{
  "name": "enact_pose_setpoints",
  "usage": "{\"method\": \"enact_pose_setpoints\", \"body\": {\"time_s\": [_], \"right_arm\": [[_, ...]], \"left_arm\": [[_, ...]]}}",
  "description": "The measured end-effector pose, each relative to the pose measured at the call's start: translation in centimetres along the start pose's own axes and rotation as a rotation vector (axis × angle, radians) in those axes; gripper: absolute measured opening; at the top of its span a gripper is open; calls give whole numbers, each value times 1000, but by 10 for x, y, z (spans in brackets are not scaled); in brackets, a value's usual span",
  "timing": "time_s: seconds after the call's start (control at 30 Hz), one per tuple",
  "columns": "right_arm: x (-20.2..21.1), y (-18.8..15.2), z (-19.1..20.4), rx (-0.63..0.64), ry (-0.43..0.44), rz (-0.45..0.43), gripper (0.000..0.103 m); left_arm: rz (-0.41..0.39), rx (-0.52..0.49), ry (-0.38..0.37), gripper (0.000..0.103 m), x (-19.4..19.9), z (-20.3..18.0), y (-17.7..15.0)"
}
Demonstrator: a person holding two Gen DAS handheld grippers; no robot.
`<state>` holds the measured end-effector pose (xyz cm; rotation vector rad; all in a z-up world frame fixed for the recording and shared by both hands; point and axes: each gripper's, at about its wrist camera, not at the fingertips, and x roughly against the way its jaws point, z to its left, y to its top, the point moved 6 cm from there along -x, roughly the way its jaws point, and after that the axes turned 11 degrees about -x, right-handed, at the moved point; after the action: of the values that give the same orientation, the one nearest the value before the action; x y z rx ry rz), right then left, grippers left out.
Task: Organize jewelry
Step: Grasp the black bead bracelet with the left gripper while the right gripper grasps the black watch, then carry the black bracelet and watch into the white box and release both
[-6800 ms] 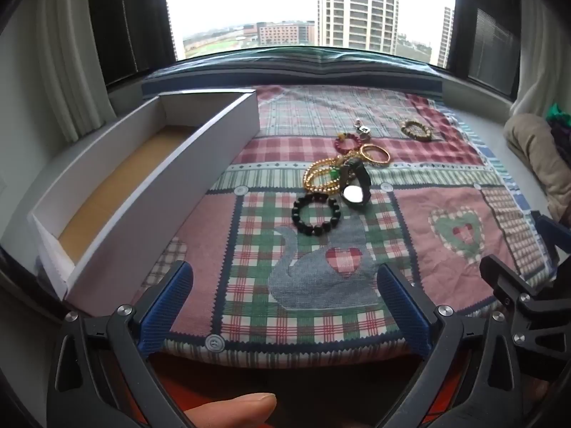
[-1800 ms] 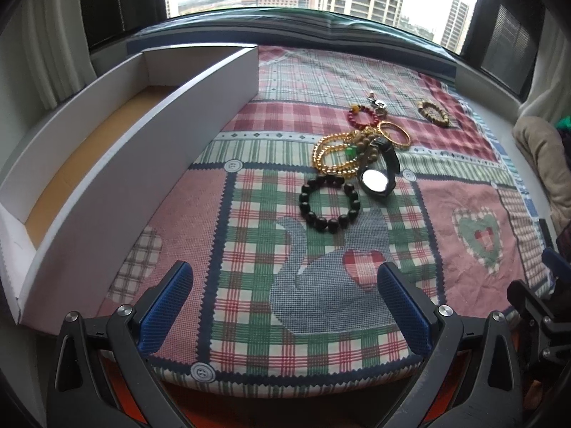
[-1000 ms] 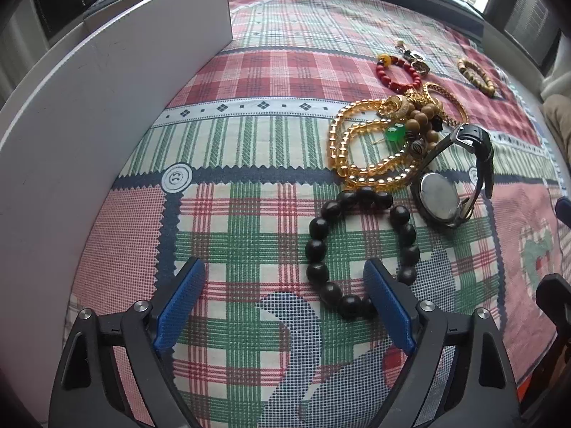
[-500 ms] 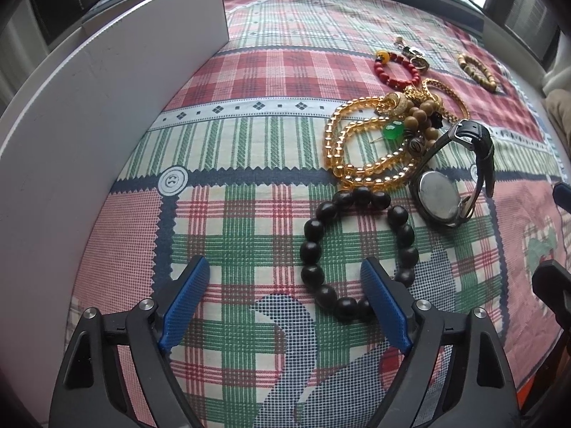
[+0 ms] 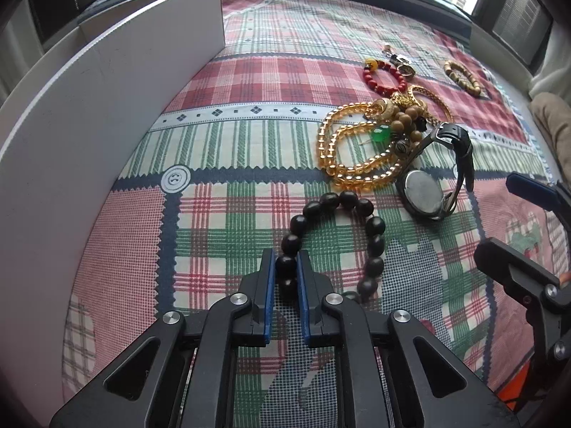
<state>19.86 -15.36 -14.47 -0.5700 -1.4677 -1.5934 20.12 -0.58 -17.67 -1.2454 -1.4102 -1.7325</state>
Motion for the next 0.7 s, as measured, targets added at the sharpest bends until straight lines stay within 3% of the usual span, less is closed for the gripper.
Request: {"method": "enact_pose_setpoints", "body": {"time_s": [0.07, 0.2, 0.27, 0.3, 0.33, 0.53, 0.7], "right_arm": [[-7, 4, 6, 11, 10, -2, 100], [-34, 15, 17, 44, 11, 23, 74], [-48, 18, 20, 58, 2, 45, 50], [-52, 20, 21, 60, -1, 56, 23], [-52, 21, 20, 56, -8, 57, 18], [-13, 32, 27, 34, 50, 45, 18], [20, 49, 56, 77, 106, 43, 18]], "left_arm": [[0, 21, -22, 10, 1, 3, 0], [-8, 40, -37, 10, 6, 5, -3], [-15, 48, -48, 10, 12, 6, -4], [-22, 54, -59, 10, 17, 7, -5], [-32, 61, -71, 10, 22, 8, -5], [-120, 105, -151, 10, 77, 17, -2], [-199, 153, -160, 10, 137, 43, -4]]}}
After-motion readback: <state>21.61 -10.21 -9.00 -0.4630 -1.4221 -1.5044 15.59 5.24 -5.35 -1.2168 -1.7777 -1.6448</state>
